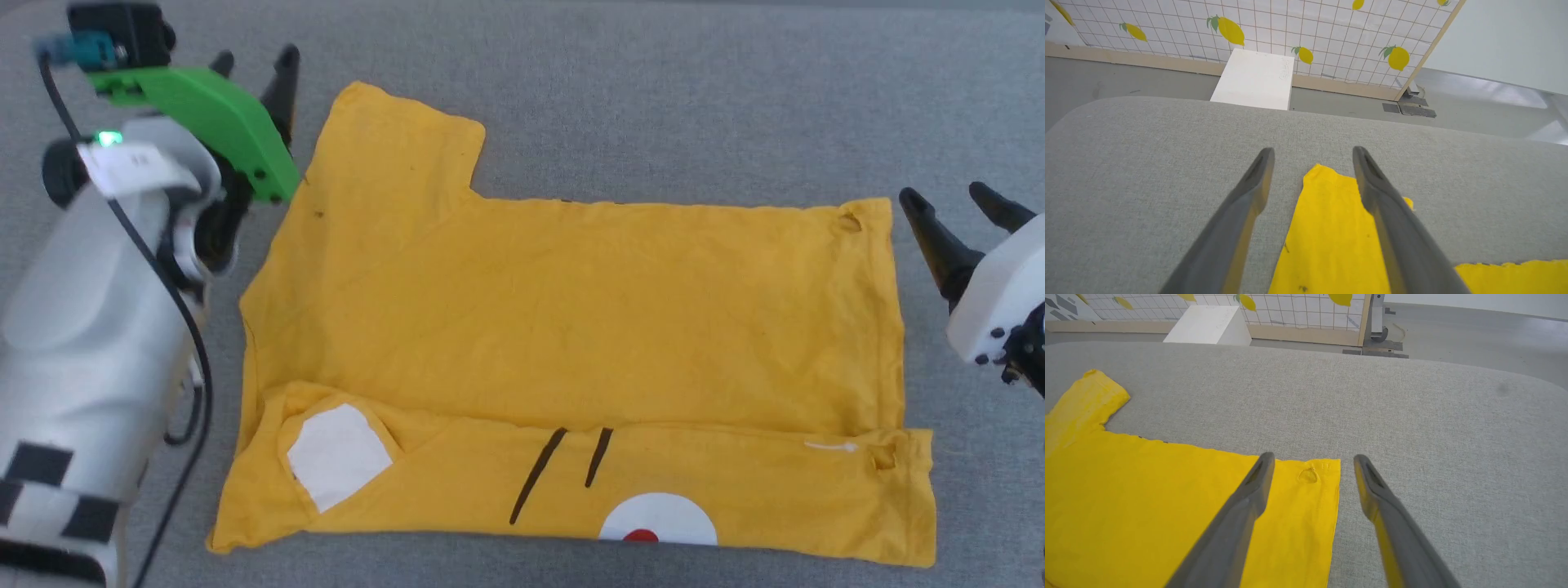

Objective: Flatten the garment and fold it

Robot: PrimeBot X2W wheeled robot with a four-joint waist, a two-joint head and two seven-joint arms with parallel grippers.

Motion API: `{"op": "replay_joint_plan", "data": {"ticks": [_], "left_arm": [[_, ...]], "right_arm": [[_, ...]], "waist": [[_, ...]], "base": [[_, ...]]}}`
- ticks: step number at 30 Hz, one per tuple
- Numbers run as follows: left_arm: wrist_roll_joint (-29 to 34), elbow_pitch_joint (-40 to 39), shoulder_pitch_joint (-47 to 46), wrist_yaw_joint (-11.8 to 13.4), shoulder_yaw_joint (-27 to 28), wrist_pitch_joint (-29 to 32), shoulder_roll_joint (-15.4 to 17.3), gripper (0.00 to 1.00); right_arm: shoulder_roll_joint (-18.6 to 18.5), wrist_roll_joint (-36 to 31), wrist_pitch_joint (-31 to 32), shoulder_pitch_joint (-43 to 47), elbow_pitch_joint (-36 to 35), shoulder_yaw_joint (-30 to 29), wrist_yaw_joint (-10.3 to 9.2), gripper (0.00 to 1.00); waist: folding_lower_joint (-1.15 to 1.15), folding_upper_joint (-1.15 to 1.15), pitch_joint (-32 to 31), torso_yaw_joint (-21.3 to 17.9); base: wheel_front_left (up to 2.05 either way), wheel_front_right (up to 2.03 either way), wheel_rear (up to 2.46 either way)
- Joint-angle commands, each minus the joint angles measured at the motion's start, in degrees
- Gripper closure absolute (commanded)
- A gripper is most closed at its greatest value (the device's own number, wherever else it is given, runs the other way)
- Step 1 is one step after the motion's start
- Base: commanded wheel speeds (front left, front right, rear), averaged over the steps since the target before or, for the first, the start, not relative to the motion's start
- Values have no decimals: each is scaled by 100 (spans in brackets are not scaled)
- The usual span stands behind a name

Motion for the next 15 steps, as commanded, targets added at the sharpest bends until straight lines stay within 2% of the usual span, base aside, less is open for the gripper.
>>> {"op": "replay_joint_plan", "data": {"ticks": [1, 11, 15], "left_arm": [[67, 200, -294, -47, -16, 113, -30, 0], [96, 1421, -1763, -339, -572, 2154, -71, 0], [84, 1617, -1888, -336, -703, 2582, -125, 0]], "right_arm": [[-15, 11, -4, -86, -73, 27, -8, 0], [-71, 11, 136, -20, -425, 12, -8, 0], [-81, -9, 158, 11, -564, -81, -8, 0]], "waist": [[-1, 0, 525, -96], [-1, 0, 1035, -344], [-1, 0, 1168, -373]], "base": [[0, 0, 0], [0, 0, 0], [0, 0, 0]]}}
